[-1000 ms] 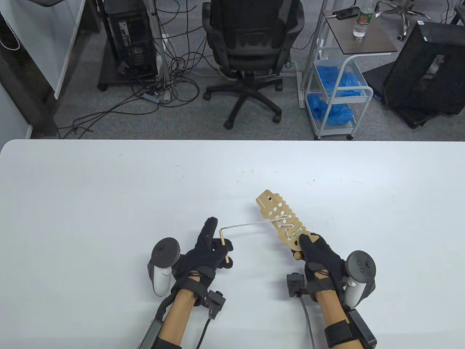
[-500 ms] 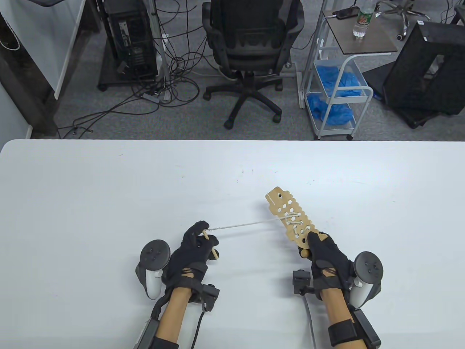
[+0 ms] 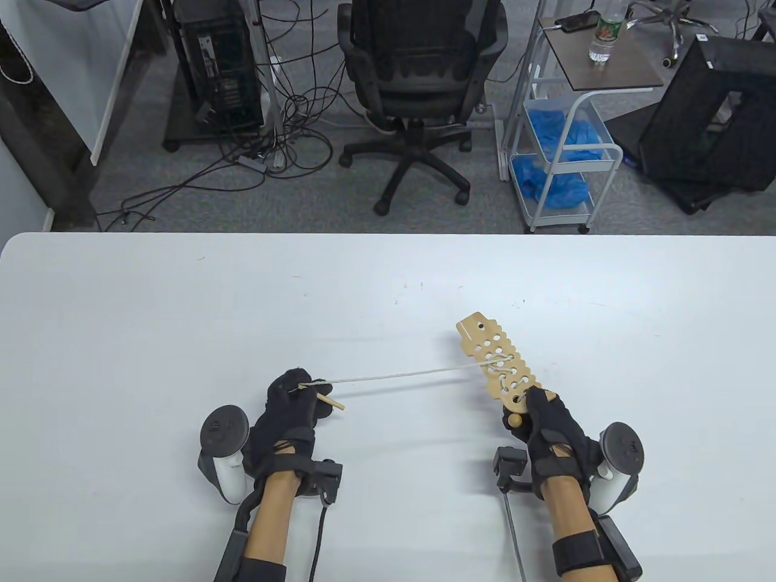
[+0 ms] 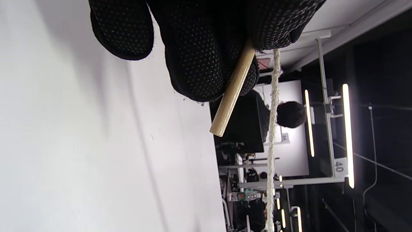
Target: Remove rope from all holes on crocodile lacing toy
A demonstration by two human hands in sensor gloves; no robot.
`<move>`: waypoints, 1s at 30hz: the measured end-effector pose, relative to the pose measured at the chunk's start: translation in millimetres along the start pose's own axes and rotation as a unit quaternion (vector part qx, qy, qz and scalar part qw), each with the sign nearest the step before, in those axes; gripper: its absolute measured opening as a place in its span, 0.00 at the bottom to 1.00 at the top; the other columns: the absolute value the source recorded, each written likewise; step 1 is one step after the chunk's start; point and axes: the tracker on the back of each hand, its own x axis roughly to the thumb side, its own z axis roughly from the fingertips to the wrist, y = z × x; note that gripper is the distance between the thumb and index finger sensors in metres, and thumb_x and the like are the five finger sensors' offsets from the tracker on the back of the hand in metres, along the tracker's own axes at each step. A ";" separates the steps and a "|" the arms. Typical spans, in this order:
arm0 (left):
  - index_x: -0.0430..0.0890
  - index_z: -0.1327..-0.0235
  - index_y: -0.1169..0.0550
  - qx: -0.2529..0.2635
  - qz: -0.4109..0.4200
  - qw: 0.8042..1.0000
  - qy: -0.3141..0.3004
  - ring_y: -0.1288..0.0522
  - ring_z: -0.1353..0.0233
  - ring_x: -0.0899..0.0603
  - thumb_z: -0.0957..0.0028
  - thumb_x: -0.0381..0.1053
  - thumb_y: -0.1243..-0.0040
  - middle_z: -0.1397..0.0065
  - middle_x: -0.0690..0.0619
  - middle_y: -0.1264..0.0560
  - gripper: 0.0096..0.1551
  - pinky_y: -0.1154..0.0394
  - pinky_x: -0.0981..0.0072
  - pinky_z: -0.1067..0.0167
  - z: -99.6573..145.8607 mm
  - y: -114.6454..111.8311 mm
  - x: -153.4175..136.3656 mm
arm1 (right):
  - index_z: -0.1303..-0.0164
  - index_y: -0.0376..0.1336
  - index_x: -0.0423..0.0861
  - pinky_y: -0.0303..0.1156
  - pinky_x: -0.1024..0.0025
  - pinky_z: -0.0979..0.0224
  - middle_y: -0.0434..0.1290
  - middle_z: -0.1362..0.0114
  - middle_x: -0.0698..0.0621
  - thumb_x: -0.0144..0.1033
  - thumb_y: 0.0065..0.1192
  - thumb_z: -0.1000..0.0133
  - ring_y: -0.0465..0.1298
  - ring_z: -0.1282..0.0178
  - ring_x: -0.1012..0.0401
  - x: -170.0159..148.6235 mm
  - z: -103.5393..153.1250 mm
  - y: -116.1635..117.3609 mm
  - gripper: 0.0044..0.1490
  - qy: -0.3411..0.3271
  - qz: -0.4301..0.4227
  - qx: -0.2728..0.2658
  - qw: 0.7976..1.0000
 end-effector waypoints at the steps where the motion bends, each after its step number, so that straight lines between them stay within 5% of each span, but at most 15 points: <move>1: 0.62 0.30 0.33 0.003 0.005 1.000 0.003 0.16 0.43 0.53 0.43 0.55 0.42 0.34 0.61 0.17 0.27 0.23 0.48 0.36 -0.5 1.9 -1.4 | 0.48 0.70 0.37 0.70 0.37 0.40 0.82 0.52 0.39 0.45 0.66 0.52 0.81 0.55 0.44 -0.3 -0.3 -0.8 0.30 0.002 -0.001 -0.001 1.000; 30: 0.57 0.28 0.40 0.084 0.128 0.987 0.056 0.18 0.42 0.55 0.41 0.56 0.49 0.33 0.61 0.22 0.28 0.25 0.50 0.34 0.5 33.4 -19.1 | 0.44 0.67 0.38 0.69 0.39 0.37 0.80 0.48 0.40 0.47 0.62 0.49 0.80 0.51 0.45 -5.1 -3.8 -32.8 0.31 0.087 -0.181 -0.056 0.978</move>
